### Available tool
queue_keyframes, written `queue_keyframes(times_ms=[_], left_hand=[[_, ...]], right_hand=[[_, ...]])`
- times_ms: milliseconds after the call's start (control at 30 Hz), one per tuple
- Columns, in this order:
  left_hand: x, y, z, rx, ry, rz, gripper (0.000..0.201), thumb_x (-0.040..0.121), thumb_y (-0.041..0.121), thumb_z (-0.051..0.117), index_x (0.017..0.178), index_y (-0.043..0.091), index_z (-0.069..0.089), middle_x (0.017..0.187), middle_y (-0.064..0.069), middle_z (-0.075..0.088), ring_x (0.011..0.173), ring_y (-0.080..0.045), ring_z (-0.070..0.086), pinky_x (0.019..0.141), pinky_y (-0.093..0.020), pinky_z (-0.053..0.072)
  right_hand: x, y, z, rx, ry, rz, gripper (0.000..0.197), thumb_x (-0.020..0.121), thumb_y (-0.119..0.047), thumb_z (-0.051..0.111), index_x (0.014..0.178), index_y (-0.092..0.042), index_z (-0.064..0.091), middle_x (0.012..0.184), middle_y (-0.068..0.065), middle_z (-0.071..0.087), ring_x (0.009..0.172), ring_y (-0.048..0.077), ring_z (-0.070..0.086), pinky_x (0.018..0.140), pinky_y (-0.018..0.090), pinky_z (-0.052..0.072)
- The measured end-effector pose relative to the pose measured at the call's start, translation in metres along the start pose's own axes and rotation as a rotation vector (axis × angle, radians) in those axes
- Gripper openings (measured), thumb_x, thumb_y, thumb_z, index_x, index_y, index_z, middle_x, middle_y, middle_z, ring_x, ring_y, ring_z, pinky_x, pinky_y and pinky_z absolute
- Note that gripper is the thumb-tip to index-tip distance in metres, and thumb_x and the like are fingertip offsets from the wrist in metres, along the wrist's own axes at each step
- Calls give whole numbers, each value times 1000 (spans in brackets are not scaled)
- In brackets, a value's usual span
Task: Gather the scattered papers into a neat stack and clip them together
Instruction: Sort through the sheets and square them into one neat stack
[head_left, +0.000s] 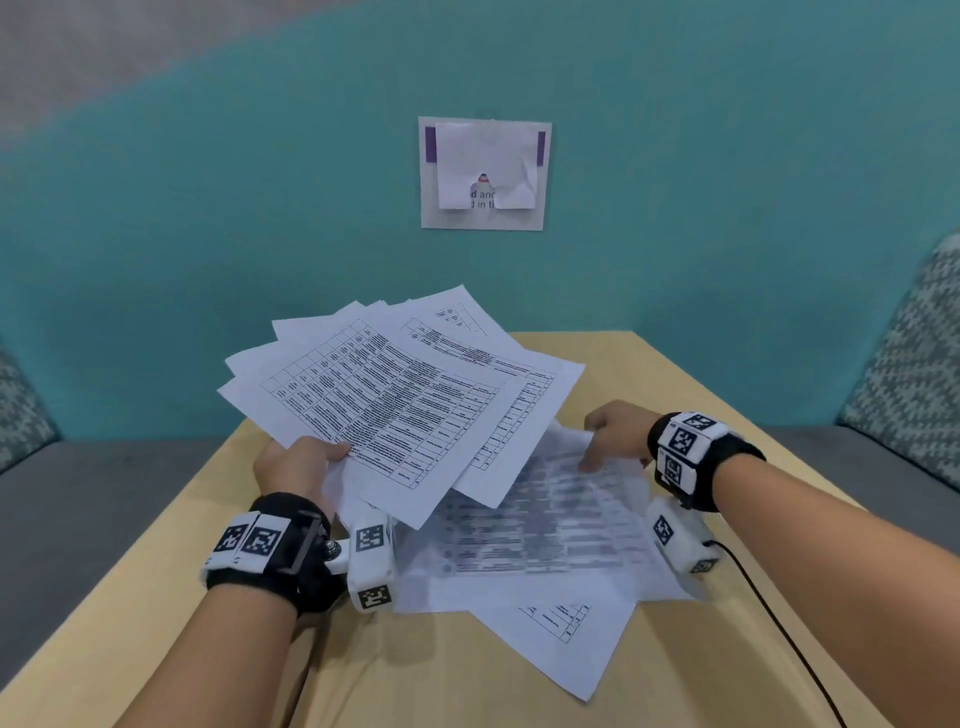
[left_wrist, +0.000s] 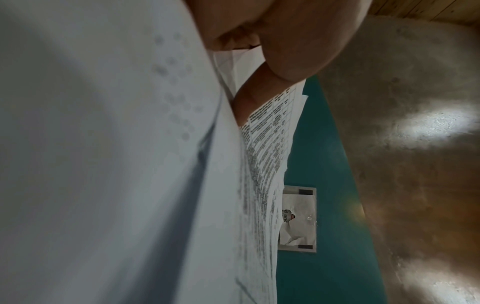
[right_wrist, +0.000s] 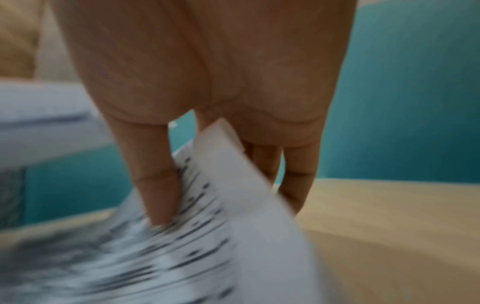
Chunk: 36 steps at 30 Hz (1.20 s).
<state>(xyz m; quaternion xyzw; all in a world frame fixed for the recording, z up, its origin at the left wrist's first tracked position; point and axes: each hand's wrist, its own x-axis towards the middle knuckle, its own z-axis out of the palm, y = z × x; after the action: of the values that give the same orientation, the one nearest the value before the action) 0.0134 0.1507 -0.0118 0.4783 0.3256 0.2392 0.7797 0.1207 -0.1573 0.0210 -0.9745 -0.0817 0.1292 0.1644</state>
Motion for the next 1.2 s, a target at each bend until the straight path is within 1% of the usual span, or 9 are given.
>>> queue_keyframes(times_ms=[167, 300, 467, 533, 633, 767, 900, 1033, 1200], left_hand=[[3, -1, -1, 36, 11, -7, 34, 83, -16, 68, 106, 7, 58, 94, -9, 57, 67, -22, 48, 98, -45, 43], [6, -1, -1, 27, 11, 9, 36, 82, -14, 69, 104, 10, 56, 89, -6, 56, 80, -24, 53, 100, -46, 41], [9, -3, -3, 55, 13, 2, 34, 78, -14, 71, 99, 8, 57, 94, -9, 61, 86, -30, 59, 93, -45, 47], [9, -3, -3, 43, 0, 5, 37, 79, -15, 71, 106, 6, 59, 95, -8, 62, 89, -32, 60, 91, -45, 50], [8, -3, -2, 40, -9, 7, 39, 78, -17, 69, 110, 5, 64, 95, -6, 65, 94, -34, 63, 91, -48, 53], [5, -2, -3, 39, -3, 2, 41, 76, -19, 70, 112, 0, 66, 99, -11, 69, 97, -37, 67, 97, -55, 54], [6, -4, -4, 43, 19, 5, 37, 75, -17, 72, 106, 3, 70, 98, -10, 71, 97, -37, 68, 94, -52, 55], [4, -4, -4, 46, 26, -9, 31, 74, -16, 73, 92, 9, 69, 102, -12, 74, 97, -38, 69, 95, -57, 56], [4, -1, -7, 22, 28, -21, 28, 77, -17, 70, 86, 8, 63, 103, -9, 70, 84, -32, 66, 96, -51, 53]], right_hand=[[1, 6, -18, 153, 170, 81, 30, 80, -5, 76, 108, 0, 68, 89, 8, 58, 77, 23, 51, 55, 23, 37], [-1, 13, -8, 37, -30, 168, 30, 74, -17, 85, 96, -7, 67, 99, 10, 63, 81, 23, 60, 66, 24, 48], [-6, -10, 13, -196, -202, 134, 55, 77, -35, 86, 115, 0, 67, 98, 7, 62, 77, 25, 58, 56, 29, 49], [-8, -22, 14, -298, -223, 152, 46, 78, -40, 84, 102, -4, 67, 89, 7, 64, 77, 24, 57, 60, 29, 49], [-10, -32, 16, -365, -203, 205, 41, 83, -36, 80, 80, -2, 58, 49, 3, 61, 59, 22, 59, 56, 28, 46], [-13, -37, 18, -417, -182, 206, 49, 83, -35, 80, 116, -2, 63, 99, 8, 62, 91, 23, 57, 80, 32, 47], [-17, -40, 19, -384, -198, 220, 57, 85, -26, 79, 132, 0, 60, 134, 13, 62, 95, 24, 56, 84, 34, 48], [-23, -49, 23, -411, -183, 111, 31, 95, -22, 66, 121, -5, 63, 134, 15, 60, 99, 22, 55, 86, 34, 46], [-31, -63, 21, -450, -206, 73, 53, 98, -31, 63, 141, -2, 53, 145, 12, 54, 127, 27, 57, 91, 33, 47]])
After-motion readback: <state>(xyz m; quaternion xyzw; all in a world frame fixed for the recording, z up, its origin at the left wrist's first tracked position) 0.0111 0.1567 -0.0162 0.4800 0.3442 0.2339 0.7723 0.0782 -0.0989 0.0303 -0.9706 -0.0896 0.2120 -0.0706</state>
